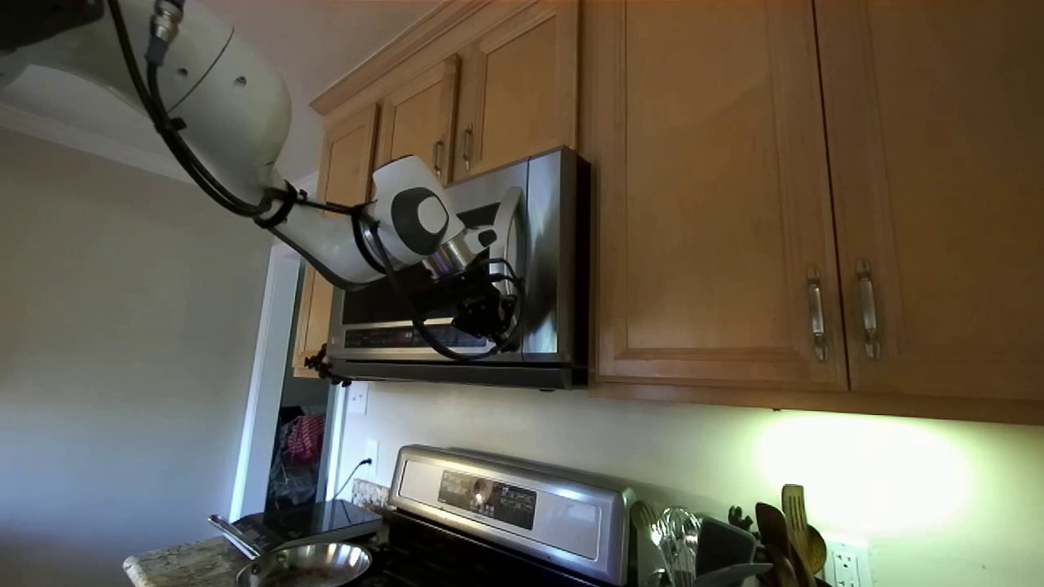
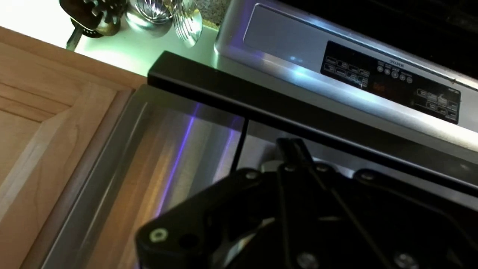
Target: Close the microwave door
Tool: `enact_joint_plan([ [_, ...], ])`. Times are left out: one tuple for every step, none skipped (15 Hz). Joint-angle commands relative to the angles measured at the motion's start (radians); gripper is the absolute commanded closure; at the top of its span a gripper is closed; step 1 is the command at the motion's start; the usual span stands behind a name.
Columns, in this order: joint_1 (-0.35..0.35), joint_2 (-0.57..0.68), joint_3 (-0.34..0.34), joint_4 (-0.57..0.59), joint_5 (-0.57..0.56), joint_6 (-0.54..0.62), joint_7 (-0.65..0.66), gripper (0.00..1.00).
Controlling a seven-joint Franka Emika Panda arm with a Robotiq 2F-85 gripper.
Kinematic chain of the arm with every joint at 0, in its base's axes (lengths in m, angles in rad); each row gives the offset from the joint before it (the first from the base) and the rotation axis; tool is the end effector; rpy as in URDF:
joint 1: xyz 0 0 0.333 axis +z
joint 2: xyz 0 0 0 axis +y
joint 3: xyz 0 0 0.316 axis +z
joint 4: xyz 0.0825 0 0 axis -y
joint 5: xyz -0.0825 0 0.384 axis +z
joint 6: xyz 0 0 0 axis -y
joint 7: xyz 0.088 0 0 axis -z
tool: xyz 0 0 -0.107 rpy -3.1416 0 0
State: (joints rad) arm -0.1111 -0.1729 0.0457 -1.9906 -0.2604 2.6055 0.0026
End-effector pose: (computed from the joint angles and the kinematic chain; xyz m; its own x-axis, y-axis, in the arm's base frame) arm 0.5565 -0.0291 0.6307 0.7119 0.1776 0.6795 -0.0027 -0.9668 0.2555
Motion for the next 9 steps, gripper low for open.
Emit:
enact_joint_plan([
  [0.039,0.031,-0.036,0.041,0.069,-0.034,-0.066,0.98],
  [0.053,-0.001,-0.038,0.012,0.113,-0.077,-0.084,0.98],
  [0.063,-0.013,-0.039,0.001,0.148,-0.104,-0.097,0.98],
  [0.071,-0.036,-0.037,-0.020,0.180,-0.147,-0.095,0.98],
  [0.076,-0.050,-0.034,-0.028,0.198,-0.194,-0.097,0.98],
  [0.080,-0.074,-0.026,-0.048,0.196,-0.242,-0.078,0.95],
  [0.088,-0.087,-0.024,-0.059,0.205,-0.271,-0.072,0.71],
  [0.091,-0.109,-0.018,-0.074,0.196,-0.316,-0.055,0.70],
  [0.094,-0.126,-0.013,-0.087,0.187,-0.355,-0.039,0.68],
])
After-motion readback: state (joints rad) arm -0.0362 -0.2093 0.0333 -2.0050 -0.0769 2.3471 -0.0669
